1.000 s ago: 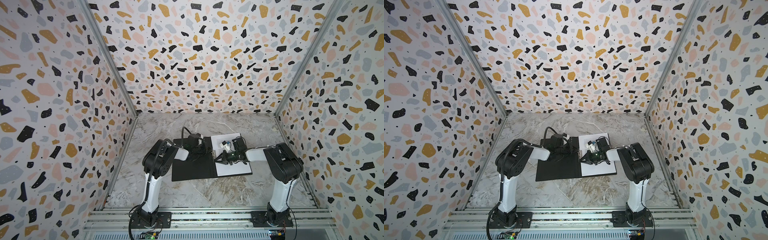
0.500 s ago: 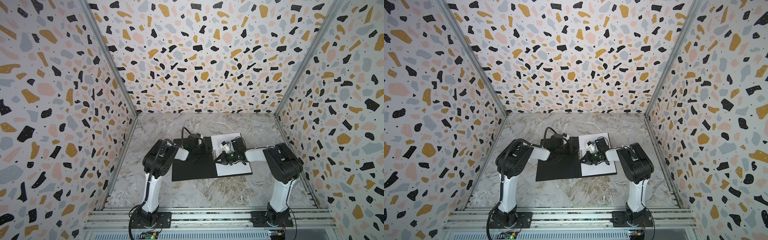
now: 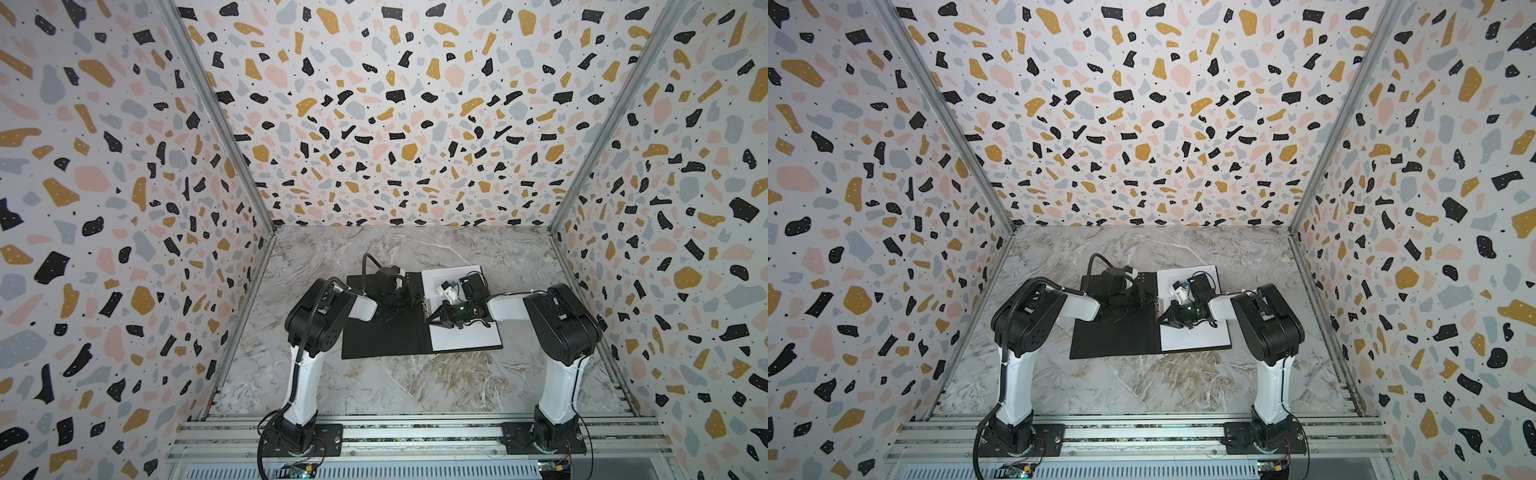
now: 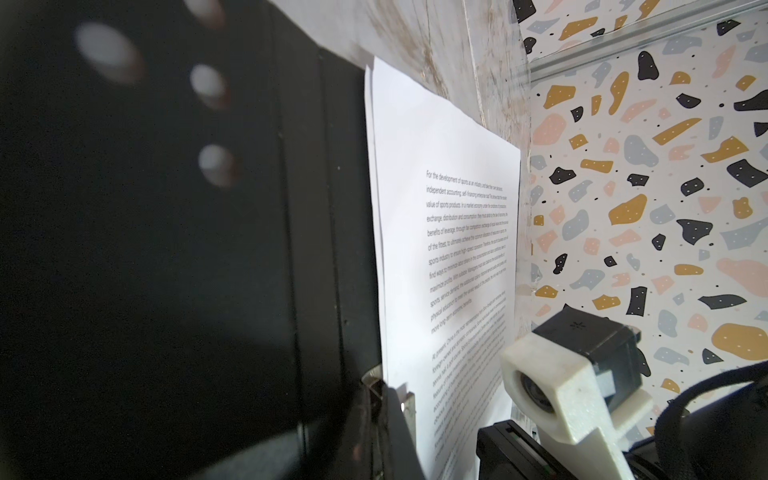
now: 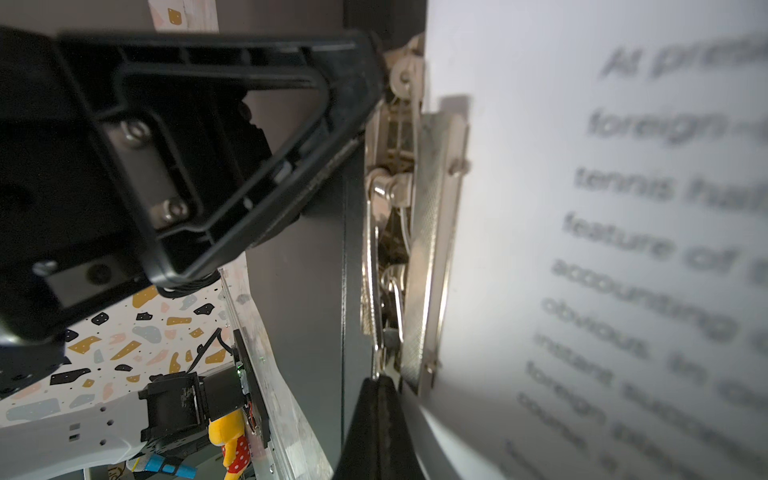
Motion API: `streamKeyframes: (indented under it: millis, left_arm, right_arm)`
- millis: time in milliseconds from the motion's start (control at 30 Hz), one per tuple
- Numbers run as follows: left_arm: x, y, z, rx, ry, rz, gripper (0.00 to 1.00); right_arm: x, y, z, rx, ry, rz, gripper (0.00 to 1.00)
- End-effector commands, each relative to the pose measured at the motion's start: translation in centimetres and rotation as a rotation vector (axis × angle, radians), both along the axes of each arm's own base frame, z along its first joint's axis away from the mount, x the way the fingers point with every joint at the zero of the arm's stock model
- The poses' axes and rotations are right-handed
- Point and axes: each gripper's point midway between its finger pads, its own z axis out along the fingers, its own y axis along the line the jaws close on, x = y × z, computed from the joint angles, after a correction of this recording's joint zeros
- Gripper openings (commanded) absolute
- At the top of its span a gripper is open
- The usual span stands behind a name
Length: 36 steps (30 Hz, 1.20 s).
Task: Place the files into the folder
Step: 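Push the clip lever down flat with the right gripper while left holds still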
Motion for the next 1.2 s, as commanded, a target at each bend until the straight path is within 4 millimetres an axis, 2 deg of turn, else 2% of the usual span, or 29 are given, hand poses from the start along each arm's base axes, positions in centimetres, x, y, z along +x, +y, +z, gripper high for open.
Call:
streamKeyframes:
  millis: [0, 100, 333, 567, 1167]
  left_arm:
    - [-0.8, 0.8, -2.8, 0.049, 0.06, 0.015, 0.06]
    - [-0.8, 0.8, -2.8, 0.045, 0.061, 0.018, 0.05]
    - [-1.0, 0.8, -3.0, 0.044, 0.062, 0.015, 0.05]
    - [-0.8, 0.7, -2.7, 0.032, 0.058, 0.016, 0.05]
    - [-0.9, 0.9, -2.7, 0.032, 0.062, 0.037, 0.06]
  right_arm:
    - [-2.5, -3.0, -6.4, -0.238, 0.134, -0.076, 0.0]
    - [-2.2, -2.8, -6.0, -0.239, 0.119, -0.076, 0.0]
    - [-2.5, -4.0, -7.6, -0.325, 0.124, -0.073, 0.0]
    - [-2.2, -4.5, -7.9, -0.364, 0.115, -0.077, 0.0]
    - [-1.4, -0.2, -2.6, -0.131, 0.138, -0.091, 0.0]
